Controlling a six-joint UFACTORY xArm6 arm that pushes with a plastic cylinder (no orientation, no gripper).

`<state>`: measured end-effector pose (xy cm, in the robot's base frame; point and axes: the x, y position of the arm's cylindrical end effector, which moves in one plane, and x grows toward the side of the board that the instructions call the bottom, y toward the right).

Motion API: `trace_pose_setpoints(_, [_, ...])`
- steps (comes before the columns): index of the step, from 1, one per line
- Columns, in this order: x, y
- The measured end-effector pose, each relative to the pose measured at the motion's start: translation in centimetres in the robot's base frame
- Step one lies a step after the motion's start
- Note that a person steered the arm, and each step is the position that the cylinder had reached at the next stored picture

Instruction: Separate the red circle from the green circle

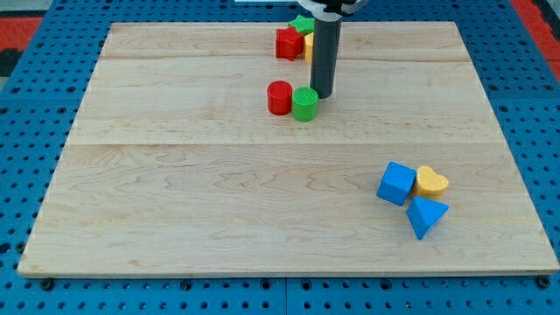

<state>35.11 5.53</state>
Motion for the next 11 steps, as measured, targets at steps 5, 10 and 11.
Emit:
trace_pose_setpoints(5, [4.7, 1.1])
trace_pose_setpoints(10, [0.1, -12.7])
trace_pose_setpoints(11, [-0.5, -14.6])
